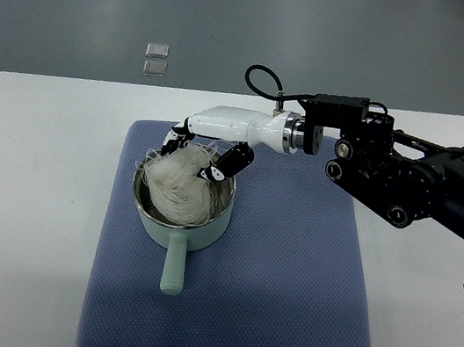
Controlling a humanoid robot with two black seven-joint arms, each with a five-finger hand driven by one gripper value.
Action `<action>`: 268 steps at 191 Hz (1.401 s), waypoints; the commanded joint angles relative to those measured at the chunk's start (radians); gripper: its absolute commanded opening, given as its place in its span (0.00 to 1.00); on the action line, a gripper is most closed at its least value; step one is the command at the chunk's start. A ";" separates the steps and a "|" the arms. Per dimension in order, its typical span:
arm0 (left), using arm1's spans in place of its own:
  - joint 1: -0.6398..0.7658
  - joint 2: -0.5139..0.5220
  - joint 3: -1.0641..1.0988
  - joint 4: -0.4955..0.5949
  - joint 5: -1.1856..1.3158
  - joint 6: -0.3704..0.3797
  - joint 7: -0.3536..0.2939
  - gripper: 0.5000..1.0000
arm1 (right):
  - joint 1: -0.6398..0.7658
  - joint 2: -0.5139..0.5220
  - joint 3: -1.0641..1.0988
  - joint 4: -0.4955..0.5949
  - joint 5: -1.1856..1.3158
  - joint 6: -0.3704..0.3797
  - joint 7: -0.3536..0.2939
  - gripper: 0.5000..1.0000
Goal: Put vermicelli into pot with right hand
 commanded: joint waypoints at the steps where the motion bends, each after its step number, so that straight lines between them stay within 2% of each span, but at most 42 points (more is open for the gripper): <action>1: -0.001 0.000 0.000 0.000 0.000 0.000 0.000 1.00 | -0.007 0.015 0.000 0.002 0.001 0.002 0.001 0.78; 76: 0.000 0.000 0.000 0.000 0.000 0.000 0.000 1.00 | 0.030 -0.018 0.037 0.011 0.012 0.003 0.007 0.81; 140: 0.000 0.000 0.002 0.000 0.000 0.000 0.000 1.00 | 0.020 -0.114 0.216 0.011 0.242 0.003 0.007 0.82; 168: 0.000 0.000 0.000 0.000 0.000 0.000 0.000 1.00 | -0.046 -0.142 0.364 -0.001 0.434 -0.006 0.001 0.83; 185: 0.000 0.000 0.000 0.000 0.000 0.000 0.000 1.00 | -0.113 -0.148 0.442 -0.007 0.553 -0.049 0.001 0.83; 233: 0.000 0.000 0.000 0.000 0.000 0.000 0.000 1.00 | -0.251 -0.148 0.474 -0.079 0.857 -0.136 -0.001 0.82; 250: 0.000 0.000 0.000 0.000 0.000 0.000 0.000 1.00 | -0.268 -0.139 0.459 -0.122 0.945 -0.150 -0.027 0.82; 268: 0.000 0.000 0.000 0.000 0.000 0.000 0.000 1.00 | -0.283 -0.137 0.454 -0.176 1.017 -0.161 -0.101 0.82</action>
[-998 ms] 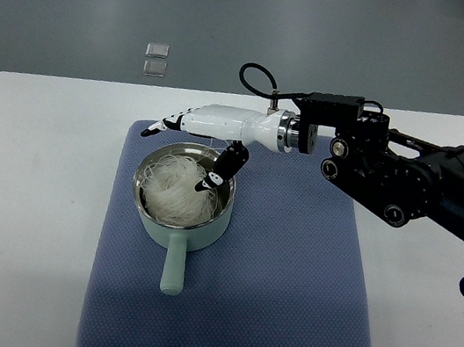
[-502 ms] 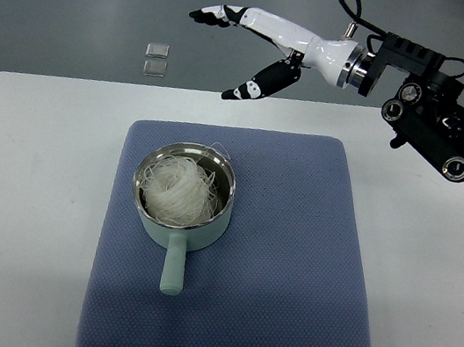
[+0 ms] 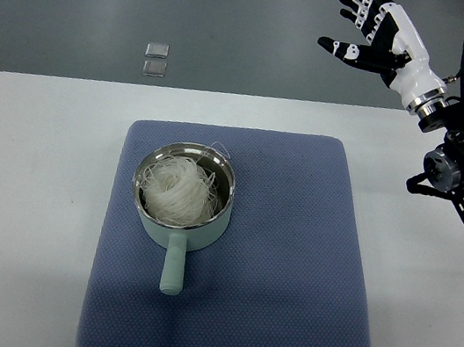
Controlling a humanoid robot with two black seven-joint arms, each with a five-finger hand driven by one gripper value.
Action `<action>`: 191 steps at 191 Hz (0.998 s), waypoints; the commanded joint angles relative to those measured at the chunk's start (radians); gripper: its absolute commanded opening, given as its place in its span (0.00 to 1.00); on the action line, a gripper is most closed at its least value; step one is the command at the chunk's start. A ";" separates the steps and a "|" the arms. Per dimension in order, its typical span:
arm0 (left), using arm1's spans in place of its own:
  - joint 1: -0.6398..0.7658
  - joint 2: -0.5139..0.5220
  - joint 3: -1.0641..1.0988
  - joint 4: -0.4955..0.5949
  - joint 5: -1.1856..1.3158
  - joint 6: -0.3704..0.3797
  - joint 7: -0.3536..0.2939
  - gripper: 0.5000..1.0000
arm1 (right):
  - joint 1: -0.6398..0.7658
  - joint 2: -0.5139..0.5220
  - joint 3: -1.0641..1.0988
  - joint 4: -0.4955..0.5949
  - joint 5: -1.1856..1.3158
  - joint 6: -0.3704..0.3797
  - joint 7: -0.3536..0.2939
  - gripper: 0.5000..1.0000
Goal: Put vermicelli into pot with right hand
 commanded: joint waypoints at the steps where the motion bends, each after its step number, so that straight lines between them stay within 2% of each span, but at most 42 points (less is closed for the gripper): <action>1: 0.000 0.000 0.000 0.000 0.000 0.000 0.000 1.00 | -0.017 0.003 -0.007 -0.053 0.078 -0.010 -0.065 0.82; 14: 0.000 0.000 0.000 0.000 0.000 0.000 0.000 1.00 | -0.033 0.003 -0.007 -0.076 0.135 -0.002 -0.104 0.82; 58: 0.000 0.000 0.000 0.000 0.000 0.000 0.000 1.00 | -0.065 0.011 -0.014 -0.120 0.190 0.005 -0.110 0.83; 103: 0.000 0.000 0.000 0.000 0.000 0.000 0.000 1.00 | -0.074 0.038 -0.027 -0.197 0.185 0.004 -0.090 0.83; 111: 0.000 0.000 0.000 0.000 0.000 0.000 0.000 1.00 | -0.082 0.040 -0.023 -0.197 0.193 -0.004 -0.081 0.86; 153: -0.001 0.000 0.000 0.000 0.000 0.000 0.000 1.00 | -0.119 0.063 -0.011 -0.199 0.195 -0.009 -0.024 0.86; 191: 0.000 0.000 0.000 0.000 0.000 0.000 0.000 1.00 | -0.129 0.100 -0.009 -0.197 0.264 0.005 -0.019 0.86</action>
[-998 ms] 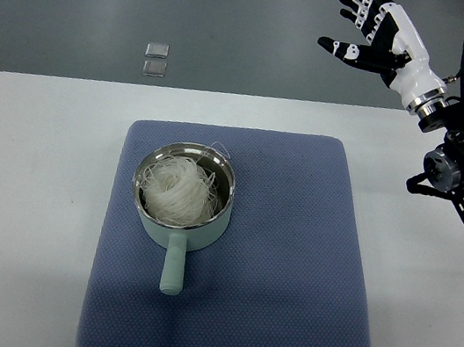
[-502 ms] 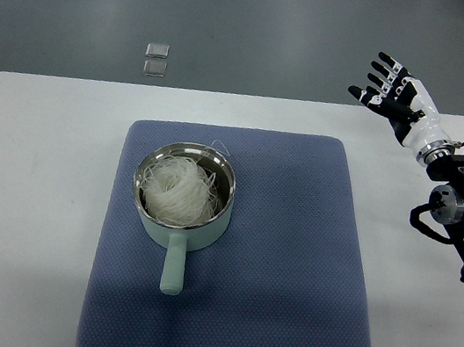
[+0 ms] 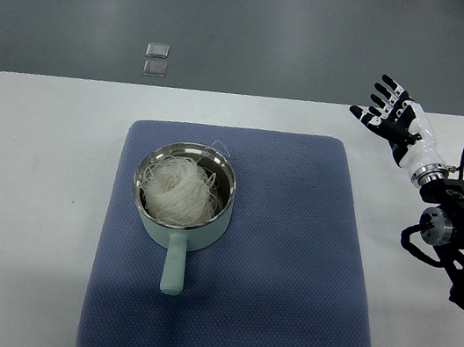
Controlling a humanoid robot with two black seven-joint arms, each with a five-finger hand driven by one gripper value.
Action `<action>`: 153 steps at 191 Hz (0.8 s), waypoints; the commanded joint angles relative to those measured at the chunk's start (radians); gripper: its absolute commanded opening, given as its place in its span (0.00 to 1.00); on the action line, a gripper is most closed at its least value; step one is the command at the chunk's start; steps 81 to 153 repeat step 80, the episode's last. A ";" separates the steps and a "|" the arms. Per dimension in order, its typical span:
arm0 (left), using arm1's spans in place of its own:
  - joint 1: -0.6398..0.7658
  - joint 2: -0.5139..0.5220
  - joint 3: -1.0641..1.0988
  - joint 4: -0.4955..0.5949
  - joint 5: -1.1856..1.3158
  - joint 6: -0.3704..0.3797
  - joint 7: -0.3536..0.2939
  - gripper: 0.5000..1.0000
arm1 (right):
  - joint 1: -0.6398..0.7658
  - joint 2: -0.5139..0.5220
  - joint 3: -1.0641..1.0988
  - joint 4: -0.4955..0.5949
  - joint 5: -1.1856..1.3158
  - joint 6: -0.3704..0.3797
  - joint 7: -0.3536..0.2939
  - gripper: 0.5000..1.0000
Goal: Put vermicelli into pot with right hand
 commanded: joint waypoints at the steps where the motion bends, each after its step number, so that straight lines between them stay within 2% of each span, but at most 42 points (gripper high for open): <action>1: 0.000 0.000 0.000 0.000 0.000 0.000 0.000 1.00 | -0.006 0.034 0.000 0.002 0.074 0.011 0.002 0.86; 20: 0.000 0.000 0.000 0.000 0.000 0.000 0.000 1.00 | -0.017 0.073 0.002 0.003 0.190 0.014 0.002 0.86; 55: 0.000 0.000 0.000 0.000 0.000 0.000 0.000 1.00 | -0.018 0.113 0.002 0.002 0.220 0.005 0.002 0.86; 153: 0.000 0.000 0.000 0.000 0.000 0.000 0.000 1.00 | -0.018 0.116 0.002 0.002 0.220 0.007 0.008 0.86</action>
